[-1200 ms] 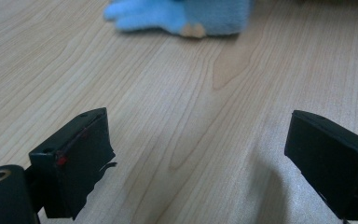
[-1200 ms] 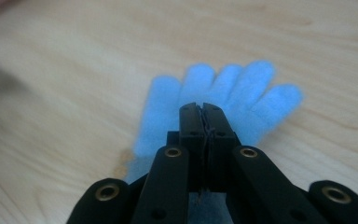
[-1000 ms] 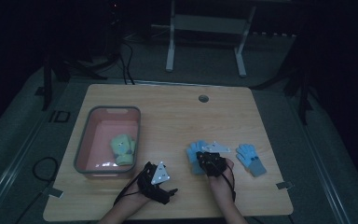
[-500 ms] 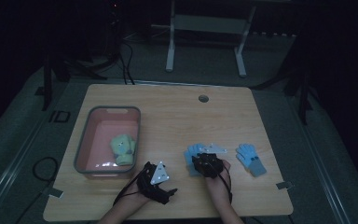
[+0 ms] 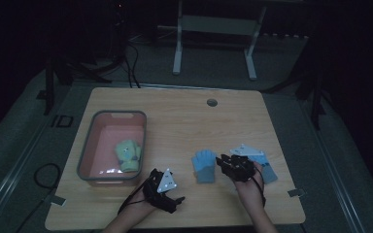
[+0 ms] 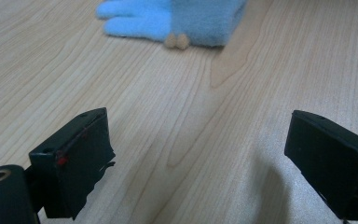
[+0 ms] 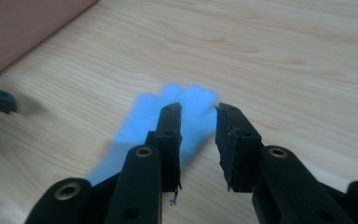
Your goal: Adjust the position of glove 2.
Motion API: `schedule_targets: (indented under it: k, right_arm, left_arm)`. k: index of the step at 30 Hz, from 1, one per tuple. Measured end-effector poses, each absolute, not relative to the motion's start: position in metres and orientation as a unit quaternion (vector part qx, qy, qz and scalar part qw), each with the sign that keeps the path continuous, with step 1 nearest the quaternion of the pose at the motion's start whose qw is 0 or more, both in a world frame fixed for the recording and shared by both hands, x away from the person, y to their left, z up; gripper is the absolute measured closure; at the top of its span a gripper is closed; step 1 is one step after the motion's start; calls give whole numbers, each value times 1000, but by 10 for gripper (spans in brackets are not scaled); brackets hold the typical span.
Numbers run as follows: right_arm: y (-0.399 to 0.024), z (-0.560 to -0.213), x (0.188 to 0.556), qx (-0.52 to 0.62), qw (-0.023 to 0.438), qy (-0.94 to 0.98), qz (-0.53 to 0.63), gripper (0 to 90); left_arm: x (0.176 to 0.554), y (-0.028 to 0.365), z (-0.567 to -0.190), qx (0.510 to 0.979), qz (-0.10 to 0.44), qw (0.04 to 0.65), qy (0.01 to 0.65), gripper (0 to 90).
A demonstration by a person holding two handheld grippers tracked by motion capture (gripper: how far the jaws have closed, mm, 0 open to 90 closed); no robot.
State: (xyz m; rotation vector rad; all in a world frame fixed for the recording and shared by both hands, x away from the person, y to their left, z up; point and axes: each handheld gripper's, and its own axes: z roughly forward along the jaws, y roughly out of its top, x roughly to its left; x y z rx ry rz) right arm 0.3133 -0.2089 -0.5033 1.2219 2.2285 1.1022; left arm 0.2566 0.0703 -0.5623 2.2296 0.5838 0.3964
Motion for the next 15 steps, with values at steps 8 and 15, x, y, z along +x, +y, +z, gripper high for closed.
schedule_targets:
  k: [8,15]
  right_arm:
    - [-259,-503,319,402,196,814,370,668]
    - [-293,-504,325,393,182,821,372,651]
  left_arm:
    - [257,72,-563,877,155,391,234,75]
    - [257,71,-564,879,154,387,233,75]
